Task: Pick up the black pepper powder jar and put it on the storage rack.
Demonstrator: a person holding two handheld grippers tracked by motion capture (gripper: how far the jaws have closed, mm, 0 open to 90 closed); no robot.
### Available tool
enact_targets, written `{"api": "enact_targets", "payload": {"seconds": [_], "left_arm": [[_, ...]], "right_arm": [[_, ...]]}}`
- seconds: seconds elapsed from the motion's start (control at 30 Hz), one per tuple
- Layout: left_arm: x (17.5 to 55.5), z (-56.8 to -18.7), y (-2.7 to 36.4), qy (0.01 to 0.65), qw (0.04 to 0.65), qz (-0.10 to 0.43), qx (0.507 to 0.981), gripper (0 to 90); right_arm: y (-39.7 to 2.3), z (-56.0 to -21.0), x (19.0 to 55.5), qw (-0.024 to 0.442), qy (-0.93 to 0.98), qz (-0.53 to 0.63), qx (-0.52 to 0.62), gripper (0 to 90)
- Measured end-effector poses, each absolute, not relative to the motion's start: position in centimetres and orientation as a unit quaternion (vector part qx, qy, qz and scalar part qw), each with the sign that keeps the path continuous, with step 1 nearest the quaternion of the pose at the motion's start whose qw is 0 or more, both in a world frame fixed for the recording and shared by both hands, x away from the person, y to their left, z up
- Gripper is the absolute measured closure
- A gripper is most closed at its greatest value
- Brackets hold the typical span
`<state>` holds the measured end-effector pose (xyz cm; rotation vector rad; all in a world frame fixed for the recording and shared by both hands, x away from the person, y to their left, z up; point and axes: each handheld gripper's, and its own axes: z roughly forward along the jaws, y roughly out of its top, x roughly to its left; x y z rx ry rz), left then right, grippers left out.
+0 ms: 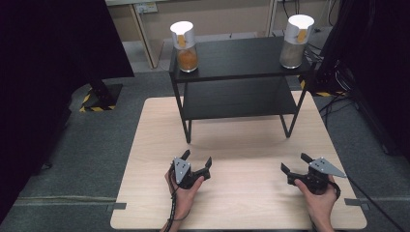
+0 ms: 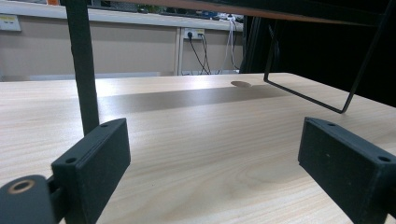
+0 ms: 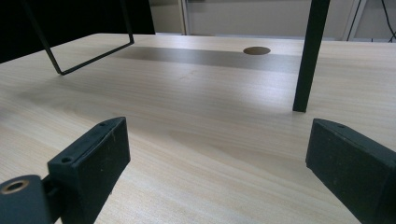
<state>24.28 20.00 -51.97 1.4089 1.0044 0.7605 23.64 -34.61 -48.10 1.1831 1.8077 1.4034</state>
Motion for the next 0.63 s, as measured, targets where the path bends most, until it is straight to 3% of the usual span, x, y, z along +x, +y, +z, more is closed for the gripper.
{"api": "enact_targets", "payload": {"seconds": [0.63], "left_arm": [[24.3, -51.94, 19.98, 0.431, 0.585, 0.326, 0.605, 8.6]], "right_arm": [[-34.81, -48.22, 23.61, 0.276, 0.671, 0.528, 0.441, 6.4]]}}
